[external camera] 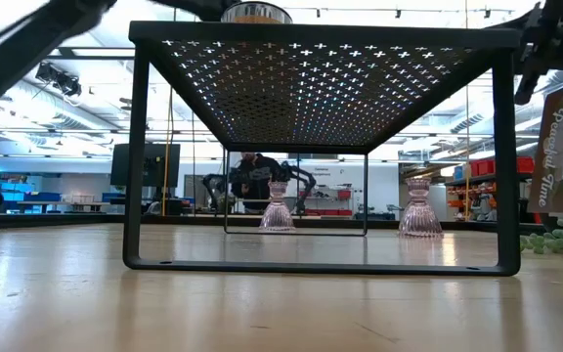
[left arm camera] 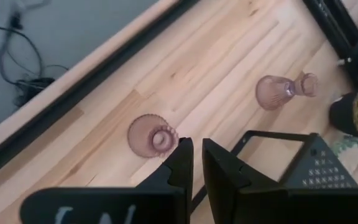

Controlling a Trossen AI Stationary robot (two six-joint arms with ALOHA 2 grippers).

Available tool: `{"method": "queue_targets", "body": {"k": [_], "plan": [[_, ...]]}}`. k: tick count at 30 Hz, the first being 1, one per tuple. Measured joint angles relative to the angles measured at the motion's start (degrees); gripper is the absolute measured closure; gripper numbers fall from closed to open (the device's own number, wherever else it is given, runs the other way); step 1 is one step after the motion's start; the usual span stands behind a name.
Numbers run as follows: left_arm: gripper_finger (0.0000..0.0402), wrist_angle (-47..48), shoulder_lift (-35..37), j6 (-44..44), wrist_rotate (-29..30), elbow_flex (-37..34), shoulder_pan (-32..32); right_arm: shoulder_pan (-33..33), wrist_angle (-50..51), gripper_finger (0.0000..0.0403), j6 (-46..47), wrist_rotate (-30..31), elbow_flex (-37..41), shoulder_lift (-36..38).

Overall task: Pick & Place candle stick holders
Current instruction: Put the left pink glass candle holder on the shelf

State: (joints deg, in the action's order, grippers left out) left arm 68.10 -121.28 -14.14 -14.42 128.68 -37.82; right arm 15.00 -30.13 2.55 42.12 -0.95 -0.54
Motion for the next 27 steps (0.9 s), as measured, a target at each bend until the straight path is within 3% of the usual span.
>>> {"method": "queue_targets", "body": {"k": [4, 15, 27], "plan": [[0.0341, -0.9, -4.0, 2.7, -1.1, 0.0, 0.0, 0.0, 0.1, 0.0309, -1.0, 3.4, 0.0, 0.0], [0.0262, 2.0, -6.3, 10.3, 7.0, 0.0, -1.0, 0.0, -1.6, 0.0309, -4.6, 13.8, 0.0, 0.0], [0.0251, 2.9, -7.5, 8.9, 5.6, -0.1, 0.2, 0.0, -1.6, 0.0309, -7.8, 15.5, 0.0, 0.0]]}}
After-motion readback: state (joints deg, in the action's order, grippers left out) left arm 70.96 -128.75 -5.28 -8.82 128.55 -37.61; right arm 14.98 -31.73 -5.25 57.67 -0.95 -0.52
